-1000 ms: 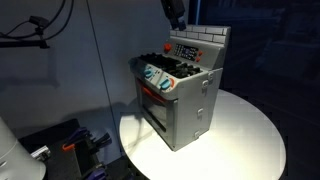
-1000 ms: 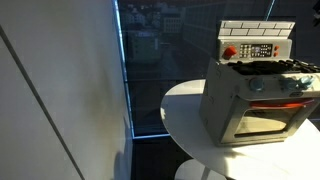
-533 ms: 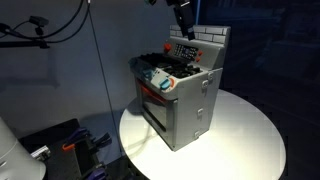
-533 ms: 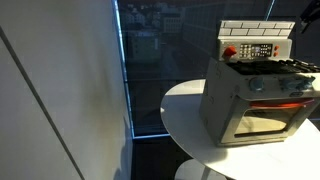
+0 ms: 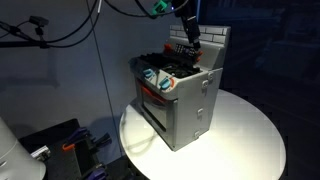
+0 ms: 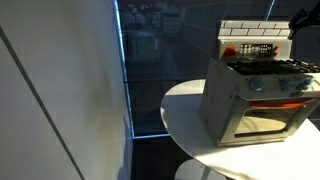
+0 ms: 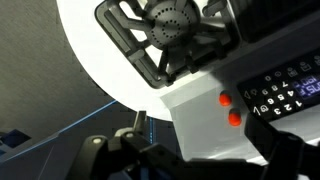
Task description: Press the right upper button on the stove
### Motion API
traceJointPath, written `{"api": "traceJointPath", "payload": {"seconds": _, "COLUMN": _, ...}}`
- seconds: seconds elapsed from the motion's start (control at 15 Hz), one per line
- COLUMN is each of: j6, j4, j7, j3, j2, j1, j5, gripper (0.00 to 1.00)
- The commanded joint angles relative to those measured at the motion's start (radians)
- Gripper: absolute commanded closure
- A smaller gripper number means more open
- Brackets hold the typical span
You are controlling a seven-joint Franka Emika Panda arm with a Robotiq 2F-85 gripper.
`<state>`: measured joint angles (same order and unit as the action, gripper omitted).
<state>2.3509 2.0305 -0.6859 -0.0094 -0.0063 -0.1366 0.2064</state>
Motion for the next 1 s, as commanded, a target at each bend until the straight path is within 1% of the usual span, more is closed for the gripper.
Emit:
{"api": "traceJointPath", "payload": {"seconds": 0.0, "j6": 0.008, "j4": -0.047, "j7": -0.026, "j3": -0.029, "j2": 0.045, "j1": 0.025, "j5": 0.003, "gripper": 0.0}}
{"api": "traceJointPath", "payload": {"seconds": 0.4, "j6": -0.006, "j4": -0.086, "j7": -0.017, "j3": -0.05, "j2": 0.087, "j1": 0.044, "j5": -0.013, "gripper": 0.0}}
{"api": "traceJointPath", "payload": {"seconds": 0.93, "j6": -0.019, "j4": -0.103, "j7": -0.013, "j3": -0.067, "j2": 0.117, "j1": 0.059, "j5": -0.025, "gripper": 0.0}}
